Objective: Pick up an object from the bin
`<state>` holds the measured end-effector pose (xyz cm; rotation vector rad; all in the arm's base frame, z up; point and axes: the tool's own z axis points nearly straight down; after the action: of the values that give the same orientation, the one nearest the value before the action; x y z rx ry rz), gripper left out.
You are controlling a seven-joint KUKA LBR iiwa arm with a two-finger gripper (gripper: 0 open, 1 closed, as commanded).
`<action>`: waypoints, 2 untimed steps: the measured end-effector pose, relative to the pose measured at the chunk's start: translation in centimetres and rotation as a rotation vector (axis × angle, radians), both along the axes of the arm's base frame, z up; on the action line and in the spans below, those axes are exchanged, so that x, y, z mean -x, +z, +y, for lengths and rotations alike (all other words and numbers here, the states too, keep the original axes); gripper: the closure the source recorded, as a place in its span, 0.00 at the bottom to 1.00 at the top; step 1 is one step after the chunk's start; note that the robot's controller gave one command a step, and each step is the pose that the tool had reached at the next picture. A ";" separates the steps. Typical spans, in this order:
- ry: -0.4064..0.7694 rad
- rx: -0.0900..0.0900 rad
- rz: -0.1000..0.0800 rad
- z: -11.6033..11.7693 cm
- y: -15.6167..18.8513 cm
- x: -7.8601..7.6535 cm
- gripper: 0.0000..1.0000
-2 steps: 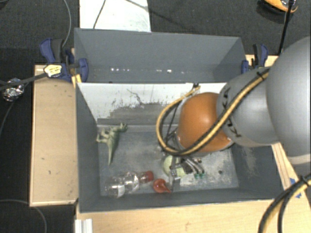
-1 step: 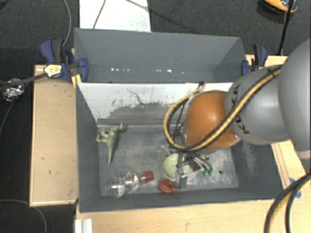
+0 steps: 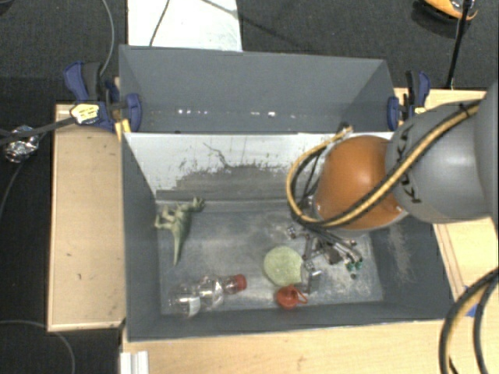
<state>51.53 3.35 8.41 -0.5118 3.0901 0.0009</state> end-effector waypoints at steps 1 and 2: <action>0.182 -0.002 -0.003 -1.4 -1.1 -2.8 1.00; 0.181 -0.002 -0.003 -1.4 -1.1 -2.8 1.00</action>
Offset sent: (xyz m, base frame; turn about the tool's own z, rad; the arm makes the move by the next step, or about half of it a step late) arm 0.0000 0.0000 0.0000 0.0000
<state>54.32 1.91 7.34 -0.7877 3.0279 0.0050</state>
